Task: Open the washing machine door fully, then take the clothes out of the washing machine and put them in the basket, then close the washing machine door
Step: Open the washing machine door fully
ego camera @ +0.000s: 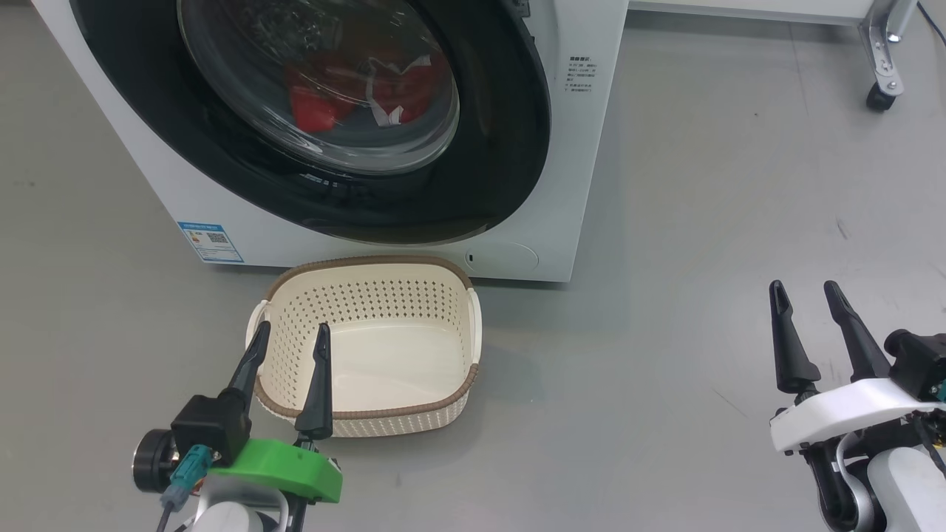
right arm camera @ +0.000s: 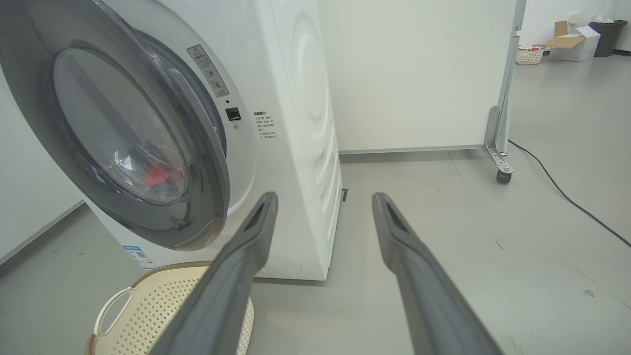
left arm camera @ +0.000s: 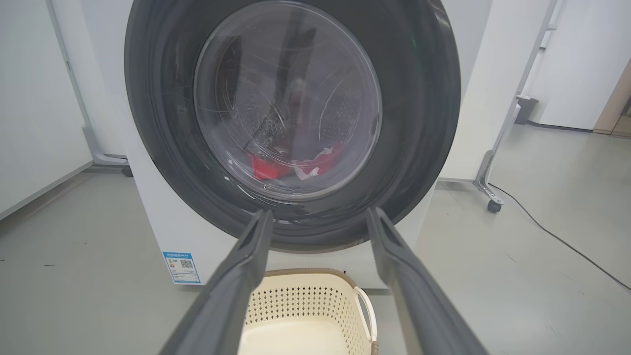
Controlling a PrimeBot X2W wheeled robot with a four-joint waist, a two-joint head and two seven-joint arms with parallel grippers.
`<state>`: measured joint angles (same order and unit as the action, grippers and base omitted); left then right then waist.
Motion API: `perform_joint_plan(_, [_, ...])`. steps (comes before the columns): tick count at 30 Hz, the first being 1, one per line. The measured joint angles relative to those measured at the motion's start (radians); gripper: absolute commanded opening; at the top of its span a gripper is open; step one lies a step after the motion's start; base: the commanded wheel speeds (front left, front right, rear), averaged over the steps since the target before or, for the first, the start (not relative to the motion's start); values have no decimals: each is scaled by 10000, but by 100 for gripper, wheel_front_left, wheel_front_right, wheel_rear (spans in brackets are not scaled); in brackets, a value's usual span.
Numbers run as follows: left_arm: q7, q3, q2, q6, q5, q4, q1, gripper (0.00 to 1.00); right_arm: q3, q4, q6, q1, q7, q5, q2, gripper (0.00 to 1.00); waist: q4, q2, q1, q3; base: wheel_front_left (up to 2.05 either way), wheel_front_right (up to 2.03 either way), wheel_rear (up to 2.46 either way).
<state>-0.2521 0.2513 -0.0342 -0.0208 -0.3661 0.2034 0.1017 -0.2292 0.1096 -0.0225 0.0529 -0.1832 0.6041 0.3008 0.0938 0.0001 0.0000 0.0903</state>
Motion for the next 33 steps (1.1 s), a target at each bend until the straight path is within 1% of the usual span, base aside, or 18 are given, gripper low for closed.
perform_joint_plan(7, [0,2,0,0,0,0,-2,100,2,-71,8,-12,0,-2,6,100,-13,0,0,19,0,0,0])
perform_joint_plan(9, [0,2,0,0,0,0,-3,100,2,-77,77,-15,0,-35,17,100,-14,0,0,30,0,0,0])
perform_joint_plan(19, [0,2,0,0,0,-4,-3,100,6,-161,98,-23,2,-73,54,100,-11,0,0,82,0,0,0])
perform_joint_plan(21, [0,2,0,0,0,-4,-3,100,6,-176,153,-24,2,-73,54,100,-9,0,0,88,0,0,0])
perform_joint_plan(33, [0,6,0,0,0,-10,-3,100,13,-274,167,-38,4,-73,65,100,4,0,0,137,0,0,0])
